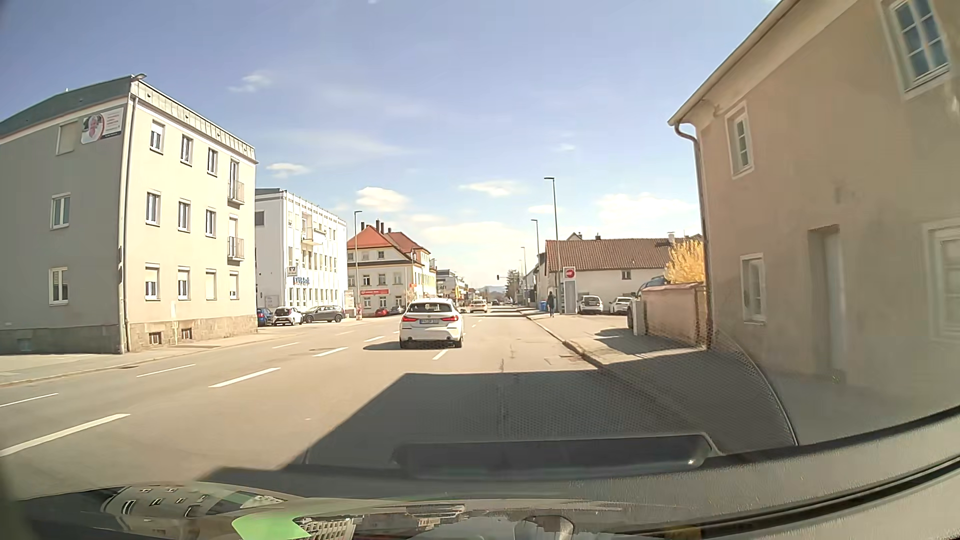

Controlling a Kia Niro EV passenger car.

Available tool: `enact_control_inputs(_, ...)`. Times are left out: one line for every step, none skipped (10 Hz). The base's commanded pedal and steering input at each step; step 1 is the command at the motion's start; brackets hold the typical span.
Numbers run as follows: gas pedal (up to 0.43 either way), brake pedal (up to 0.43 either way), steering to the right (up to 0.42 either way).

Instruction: Follow the waypoints while adhering to traffic rules and regulations

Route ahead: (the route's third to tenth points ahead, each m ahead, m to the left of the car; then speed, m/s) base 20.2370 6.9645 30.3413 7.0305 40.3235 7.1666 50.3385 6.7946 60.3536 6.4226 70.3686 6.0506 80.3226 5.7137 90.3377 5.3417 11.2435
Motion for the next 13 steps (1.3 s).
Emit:
enact_control_inputs(0.098, 0.0, 0.0)
enact_control_inputs(0.098, 0.0, 0.0)
enact_control_inputs(0.098, 0.0, 0.0)
enact_control_inputs(0.098, 0.0, 0.0)
enact_control_inputs(0.098, 0.0, 0.0)
enact_control_inputs(0.098, 0.0, 0.0)
enact_control_inputs(0.11, 0.0, 0.0)
enact_control_inputs(0.13, 0.0, 0.0)
enact_control_inputs(0.13, 0.0, 0.0)
enact_control_inputs(0.13, 0.0, 0.0)
enact_control_inputs(0.13, 0.0, 0.0)
enact_control_inputs(0.13, 0.0, 0.0)
enact_control_inputs(0.13, 0.0, 0.001)
